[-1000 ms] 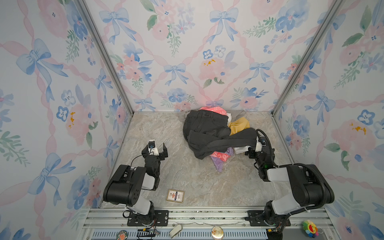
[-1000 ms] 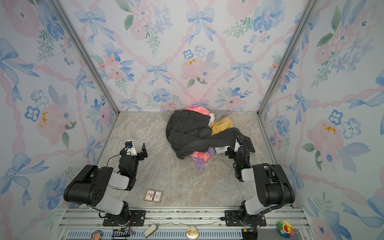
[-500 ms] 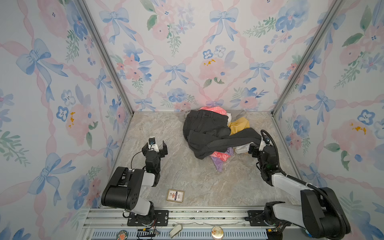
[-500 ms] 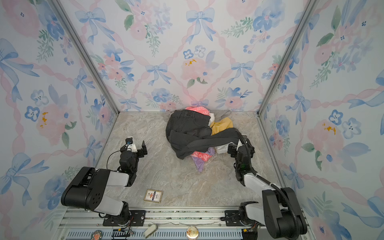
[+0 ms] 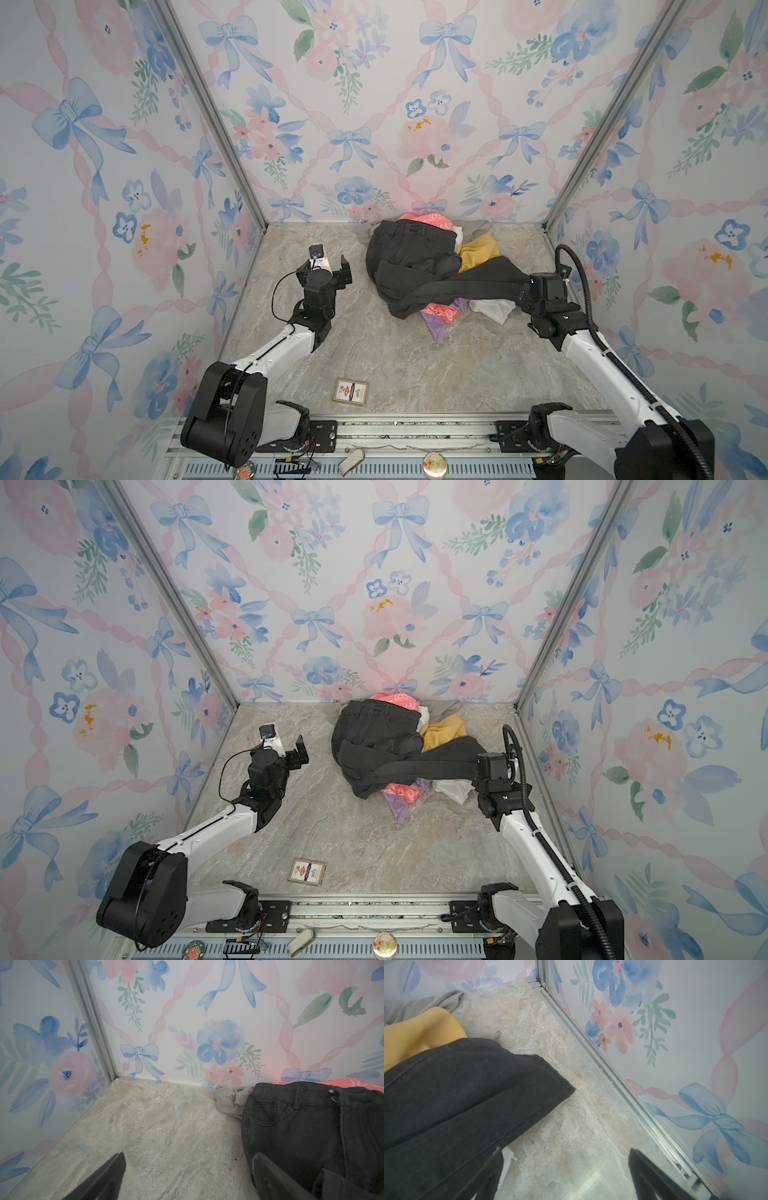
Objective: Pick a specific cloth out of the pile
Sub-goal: 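Reach both grippers toward the dark grey jeans on the pile, then hold the jeans down with the left gripper while the right gripper grasps the pink garment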
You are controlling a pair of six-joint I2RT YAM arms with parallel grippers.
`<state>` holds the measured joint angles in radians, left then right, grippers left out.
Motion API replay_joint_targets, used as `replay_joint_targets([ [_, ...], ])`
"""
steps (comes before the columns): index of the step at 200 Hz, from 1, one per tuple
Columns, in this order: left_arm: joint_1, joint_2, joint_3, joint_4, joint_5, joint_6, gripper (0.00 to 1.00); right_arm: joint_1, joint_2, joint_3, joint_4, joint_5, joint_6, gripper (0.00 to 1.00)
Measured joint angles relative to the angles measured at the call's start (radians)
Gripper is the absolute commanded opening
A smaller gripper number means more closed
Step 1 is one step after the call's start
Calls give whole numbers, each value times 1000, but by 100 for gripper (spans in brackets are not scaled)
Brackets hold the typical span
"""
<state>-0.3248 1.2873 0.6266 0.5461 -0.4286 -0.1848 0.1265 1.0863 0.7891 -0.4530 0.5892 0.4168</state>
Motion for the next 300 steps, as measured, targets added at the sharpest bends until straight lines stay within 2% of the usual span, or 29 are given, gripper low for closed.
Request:
replay_joint_targets([
  [37, -69, 0, 18, -90, 64, 1, 98, -13, 10, 71, -167, -87, 20, 97],
  [68, -116, -4, 45, -138, 174, 8, 98, -20, -20, 102, -228, -164, 26, 97],
  [119, -183, -3, 137, -213, 391, 8, 98, -21, -40, 175, -240, -264, 25, 100],
  [164, -244, 21, 187, -284, 517, 25, 98, 2, -35, 247, -241, -303, 9, 100],
  [211, -284, 21, 188, -336, 558, 59, 98, 48, 24, 349, -239, -328, -34, 100],
  [300, -291, 21, 195, -362, 545, 88, 98, 194, 134, 439, -238, -320, -127, 97],
])
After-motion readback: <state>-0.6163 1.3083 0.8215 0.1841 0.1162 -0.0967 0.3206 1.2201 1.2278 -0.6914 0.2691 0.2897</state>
